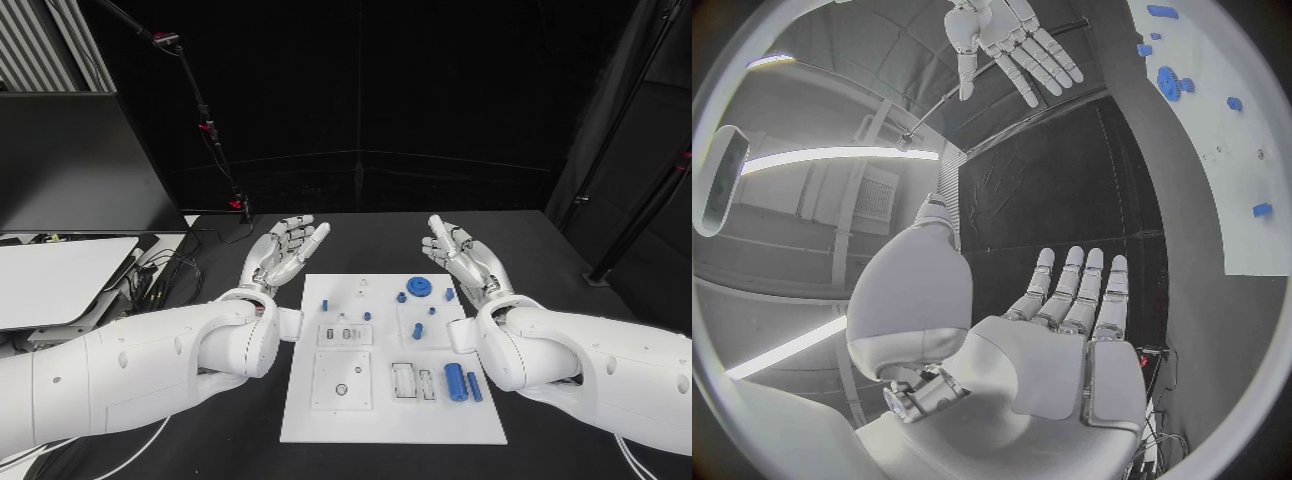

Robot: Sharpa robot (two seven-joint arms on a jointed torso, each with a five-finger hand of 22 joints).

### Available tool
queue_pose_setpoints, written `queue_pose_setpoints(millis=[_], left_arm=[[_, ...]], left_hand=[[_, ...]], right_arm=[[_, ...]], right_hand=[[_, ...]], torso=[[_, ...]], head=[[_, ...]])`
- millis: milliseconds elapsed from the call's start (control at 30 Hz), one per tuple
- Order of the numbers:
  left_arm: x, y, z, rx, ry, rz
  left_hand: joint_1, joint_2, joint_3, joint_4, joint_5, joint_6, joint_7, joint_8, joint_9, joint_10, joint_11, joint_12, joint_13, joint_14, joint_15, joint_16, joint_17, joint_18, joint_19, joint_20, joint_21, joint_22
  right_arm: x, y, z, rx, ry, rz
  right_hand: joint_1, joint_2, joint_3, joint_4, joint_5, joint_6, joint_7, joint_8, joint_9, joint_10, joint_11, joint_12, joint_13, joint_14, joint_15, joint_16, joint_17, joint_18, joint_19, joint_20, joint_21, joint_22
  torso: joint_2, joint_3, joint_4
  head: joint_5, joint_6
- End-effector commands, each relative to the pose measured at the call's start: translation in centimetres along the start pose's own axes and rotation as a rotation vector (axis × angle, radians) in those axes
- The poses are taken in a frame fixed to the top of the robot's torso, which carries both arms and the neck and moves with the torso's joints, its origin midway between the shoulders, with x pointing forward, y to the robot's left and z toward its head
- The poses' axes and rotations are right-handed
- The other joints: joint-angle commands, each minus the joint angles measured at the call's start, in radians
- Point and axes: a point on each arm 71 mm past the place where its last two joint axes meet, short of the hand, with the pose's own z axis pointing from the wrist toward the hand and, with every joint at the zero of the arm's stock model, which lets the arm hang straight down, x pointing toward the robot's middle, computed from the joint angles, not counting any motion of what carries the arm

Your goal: Assemble the parts on the task board

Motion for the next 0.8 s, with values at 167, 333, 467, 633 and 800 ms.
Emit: queue_pose_setpoints(millis=[167, 333, 467, 633, 800], left_arm=[[0.7, -2.8, -0.4, 0.412, 0.132, -0.012], [0.8, -3.0, -0.6, 0.454, 0.153, -0.011], [1.0, -2.8, -0.2, 0.434, 0.166, -0.019], [0.8, -2.7, -0.2, 0.429, 0.166, -0.019], [0.7, -2.7, -0.2, 0.425, 0.168, -0.021]], left_hand=[[0.045, -0.008, -0.005, 0.019, 0.012, 0.012, 0.165, 0.033, 0.008, 0.011, 0.017, 0.031, 0.005, 0.004, 0.017, 0.034, 0.004, 0.013, 0.02, 0.01, 0.01, 0.007], [0.042, -0.001, 0.001, 0.019, 0.009, 0.011, 0.165, 0.035, 0.007, 0.011, 0.018, 0.032, 0.004, 0.004, 0.019, 0.034, 0.004, 0.013, 0.02, 0.012, 0.01, 0.007], [0.042, -0.002, 0.001, 0.019, 0.009, 0.011, 0.165, 0.035, 0.006, 0.01, 0.018, 0.032, 0.003, 0.004, 0.019, 0.034, 0.004, 0.013, 0.019, 0.012, 0.01, 0.006], [0.041, -0.004, 0.0, 0.019, 0.008, 0.011, 0.165, 0.036, 0.006, 0.011, 0.018, 0.033, 0.003, 0.003, 0.02, 0.033, 0.004, 0.013, 0.017, 0.013, 0.009, 0.006], [0.04, -0.005, -0.001, 0.019, 0.007, 0.013, 0.165, 0.038, 0.005, 0.011, 0.018, 0.034, 0.003, 0.003, 0.021, 0.033, 0.003, 0.013, 0.017, 0.015, 0.009, 0.006]], right_arm=[[1.7, 1.2, -0.8, -0.141, 0.223, -0.137], [1.8, 1.3, -1.0, -0.15, 0.243, -0.151], [0.9, 1.0, -1.0, -0.131, 0.223, -0.148], [0.7, 1.0, -1.1, -0.124, 0.225, -0.146], [0.3, 0.9, -1.2, -0.111, 0.224, -0.148]], right_hand=[[0.02, 0.002, -0.004, 0.008, 0.004, 0.005, 0.176, 0.011, 0.002, 0.003, 0.008, 0.013, 0.002, 0.003, 0.008, 0.014, 0.002, 0.018, 0.001, 0.011, 0.006, 0.002], [0.019, 0.002, -0.004, 0.008, 0.004, 0.006, 0.176, 0.012, 0.002, 0.003, 0.008, 0.014, 0.002, 0.003, 0.008, 0.015, 0.002, 0.017, 0.001, 0.011, 0.006, 0.002], [0.019, 0.002, -0.004, 0.008, 0.004, 0.006, 0.175, 0.013, 0.002, 0.003, 0.008, 0.014, 0.002, 0.003, 0.008, 0.015, 0.002, 0.017, 0.0, 0.011, 0.006, 0.002], [0.019, 0.002, -0.005, 0.008, 0.003, 0.006, 0.175, 0.013, 0.001, 0.005, 0.009, 0.019, 0.002, 0.006, 0.009, 0.024, 0.002, 0.017, 0.0, 0.011, 0.006, 0.002], [0.02, 0.003, -0.008, 0.008, 0.003, 0.007, 0.175, 0.015, -0.001, 0.008, 0.009, 0.03, 0.004, 0.016, 0.011, 0.041, 0.003, 0.015, 0.0, 0.011, 0.007, 0.002]], torso=[[0.0, 0.0002, 0.0002], [0.0, 0.0002, 0.0002], [0.012, 0.0033, 0.0012], [0.026, 0.0075, 0.0021], [0.048, 0.0126, 0.0083]], head=[[0.0, 0.0], [0.0, 0.0], [0.006, -0.012], [0.01, -0.012], [0.009, -0.015]])
